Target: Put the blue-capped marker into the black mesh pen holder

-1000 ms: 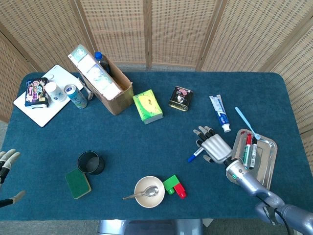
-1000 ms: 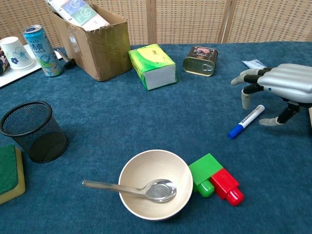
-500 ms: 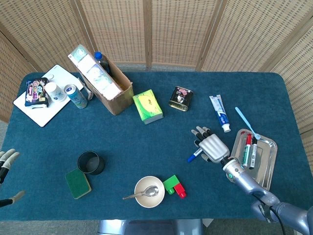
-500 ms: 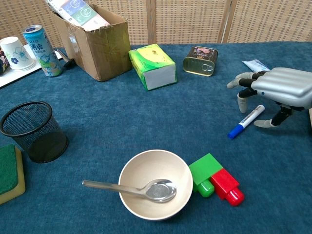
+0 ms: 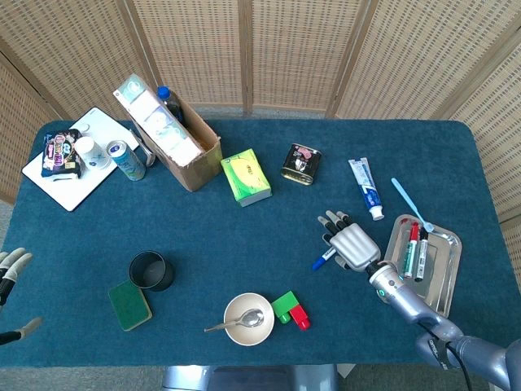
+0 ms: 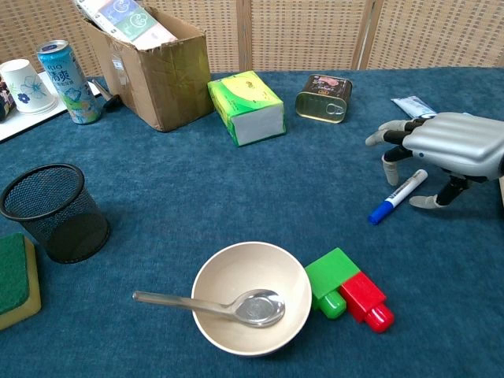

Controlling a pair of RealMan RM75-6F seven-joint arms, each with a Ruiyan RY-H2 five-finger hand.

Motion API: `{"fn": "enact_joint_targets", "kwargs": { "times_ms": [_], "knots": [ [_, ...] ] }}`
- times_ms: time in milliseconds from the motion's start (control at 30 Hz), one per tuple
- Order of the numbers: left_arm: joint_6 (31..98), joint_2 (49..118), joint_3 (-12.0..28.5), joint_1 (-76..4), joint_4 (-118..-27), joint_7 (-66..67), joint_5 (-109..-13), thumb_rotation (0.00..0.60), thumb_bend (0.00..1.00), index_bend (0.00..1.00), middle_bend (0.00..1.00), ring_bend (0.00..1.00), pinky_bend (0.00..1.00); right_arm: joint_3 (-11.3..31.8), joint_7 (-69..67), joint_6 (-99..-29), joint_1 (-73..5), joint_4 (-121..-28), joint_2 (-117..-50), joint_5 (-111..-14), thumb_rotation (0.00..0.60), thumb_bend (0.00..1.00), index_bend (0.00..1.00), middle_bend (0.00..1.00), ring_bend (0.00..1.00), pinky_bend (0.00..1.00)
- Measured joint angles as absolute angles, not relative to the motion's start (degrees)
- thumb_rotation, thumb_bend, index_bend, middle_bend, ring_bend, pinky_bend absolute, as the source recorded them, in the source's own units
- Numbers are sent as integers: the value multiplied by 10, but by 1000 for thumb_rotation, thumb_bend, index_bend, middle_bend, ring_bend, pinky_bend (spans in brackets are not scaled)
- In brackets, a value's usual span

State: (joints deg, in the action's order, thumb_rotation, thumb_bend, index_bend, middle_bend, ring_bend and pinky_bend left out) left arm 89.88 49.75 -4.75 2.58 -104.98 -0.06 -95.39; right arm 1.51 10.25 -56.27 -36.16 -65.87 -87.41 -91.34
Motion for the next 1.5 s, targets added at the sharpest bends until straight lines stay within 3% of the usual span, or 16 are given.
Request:
{"fn": "enact_joint_targets", "kwargs": {
  "times_ms": [267,533,1000,1300,1500],
  "knots": [
    [900,495,-47,26,-1049,-7,-951,600,58,52,0,0,115,12,120,-546,-367,-652,-884,-902,600,353,443,1,0,182],
    [901,495,-47,26,-1048,-8,-953,600,58,53,0,0,114,10,112,-555,-364,-641,-891,-897,600,380,588,29,0,185],
    [883,500,-41,16,-1043,-15,-940,600,57,66,0,0,137,1,63,-616,-345,-640,-880,-914,600,394,613,48,0,200],
    [806,510,-20,-35,-1028,-63,-908,600,58,71,0,0,148,7,48,-687,-321,-707,-800,-927,600,399,614,56,0,200],
    [717,511,-13,-91,-1032,-93,-902,600,57,68,0,0,148,17,46,-700,-308,-735,-767,-915,600,411,617,57,0,200]
  ]
}}
